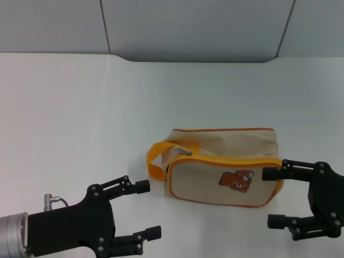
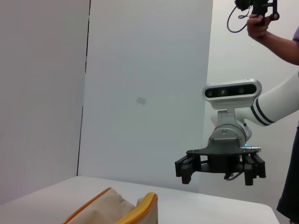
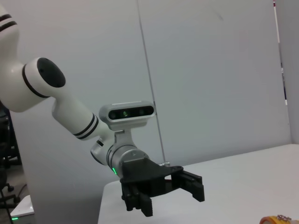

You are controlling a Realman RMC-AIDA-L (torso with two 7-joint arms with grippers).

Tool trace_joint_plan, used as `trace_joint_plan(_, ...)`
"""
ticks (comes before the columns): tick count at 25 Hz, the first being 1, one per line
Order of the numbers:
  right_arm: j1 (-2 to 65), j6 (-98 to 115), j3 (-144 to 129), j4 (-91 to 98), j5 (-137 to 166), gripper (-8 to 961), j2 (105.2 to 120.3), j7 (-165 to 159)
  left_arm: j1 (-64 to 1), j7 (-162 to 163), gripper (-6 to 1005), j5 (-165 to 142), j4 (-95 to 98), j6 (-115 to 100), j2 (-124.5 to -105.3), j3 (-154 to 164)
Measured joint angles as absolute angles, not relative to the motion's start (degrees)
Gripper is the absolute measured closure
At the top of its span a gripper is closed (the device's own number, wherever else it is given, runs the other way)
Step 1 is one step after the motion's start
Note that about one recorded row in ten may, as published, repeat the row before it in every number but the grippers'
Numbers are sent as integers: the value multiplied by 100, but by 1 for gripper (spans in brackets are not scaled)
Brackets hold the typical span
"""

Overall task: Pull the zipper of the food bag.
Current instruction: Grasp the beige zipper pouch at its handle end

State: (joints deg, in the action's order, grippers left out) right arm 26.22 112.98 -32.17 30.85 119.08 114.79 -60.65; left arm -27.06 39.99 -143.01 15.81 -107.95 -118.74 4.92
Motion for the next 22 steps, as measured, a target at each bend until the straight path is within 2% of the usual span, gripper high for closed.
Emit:
trace_joint_plan(15, 2634, 11142, -3181, 3105, 11924, 121, 11523, -6055, -2592, 3740, 218, -14148, 1523, -10551, -11891, 483)
trace_joint_plan(22, 2618, 11214, -3158, 3132, 11875, 126, 11522, -6055, -2292, 2761, 238, -13533, 537, -9541, -11911, 484)
